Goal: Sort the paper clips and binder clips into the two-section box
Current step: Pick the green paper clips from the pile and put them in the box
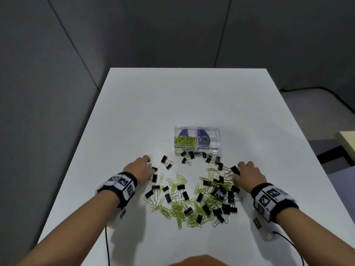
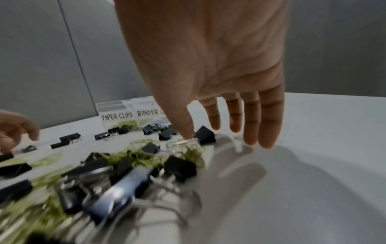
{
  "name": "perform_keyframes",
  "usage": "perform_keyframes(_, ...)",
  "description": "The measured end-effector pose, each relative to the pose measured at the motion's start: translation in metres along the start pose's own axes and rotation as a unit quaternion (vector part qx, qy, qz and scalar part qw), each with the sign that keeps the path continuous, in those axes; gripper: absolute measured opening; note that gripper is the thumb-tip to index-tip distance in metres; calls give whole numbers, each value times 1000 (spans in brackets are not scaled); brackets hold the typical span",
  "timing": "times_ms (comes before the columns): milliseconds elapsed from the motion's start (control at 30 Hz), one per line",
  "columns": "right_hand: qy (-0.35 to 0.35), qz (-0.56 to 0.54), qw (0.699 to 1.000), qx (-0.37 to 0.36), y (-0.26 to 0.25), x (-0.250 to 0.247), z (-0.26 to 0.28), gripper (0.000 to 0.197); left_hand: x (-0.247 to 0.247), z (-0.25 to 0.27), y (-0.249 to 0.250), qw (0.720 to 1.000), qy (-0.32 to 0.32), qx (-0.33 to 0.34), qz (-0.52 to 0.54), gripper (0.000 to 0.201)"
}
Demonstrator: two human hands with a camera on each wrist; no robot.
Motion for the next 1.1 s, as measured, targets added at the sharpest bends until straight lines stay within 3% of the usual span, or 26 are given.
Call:
perform_keyframes(100,-15,-39,999,16,3,14,9,40,19,12,-4,999,-21,-5,32,43)
perform_keyframes(433,13,-107,991,-76,-47,38,14,31,41,32,50,982,10,74,175,37)
perform_keyframes(533,34,-89,991,-94,-48,36,16,27,41,39,54,986,36,100,132,40)
perform_keyframes(633,71,-72,992,-79,-40,33,21,26,42,46,39,992,67,76,69,40)
perform_keyframes(800,18,-44,997,-69,-37,38,33,48,51,51,14,1000,0,26,2,65)
perform_keyframes(900,62,-19,985,-161,-49,35,46,50,57,55,10,998,-45,39,24,72)
perform_keyframes(1000,51,55,955,-286,-64,40,56,49,61,57,10,997,-56,49,11,62)
perform_keyframes(1100,18,105,945,-310,-70,49,57,52,62,57,8,998,-54,41,5,44)
Point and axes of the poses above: each hand's wrist, its own z-axis away from the middle knuckle, its own x-axis out of the palm, y = z × x, the point moved 4 cm from there along -z, towards the middle knuckle, and after that the axes turned 10 degrees about -x, right-handed, at the moved point
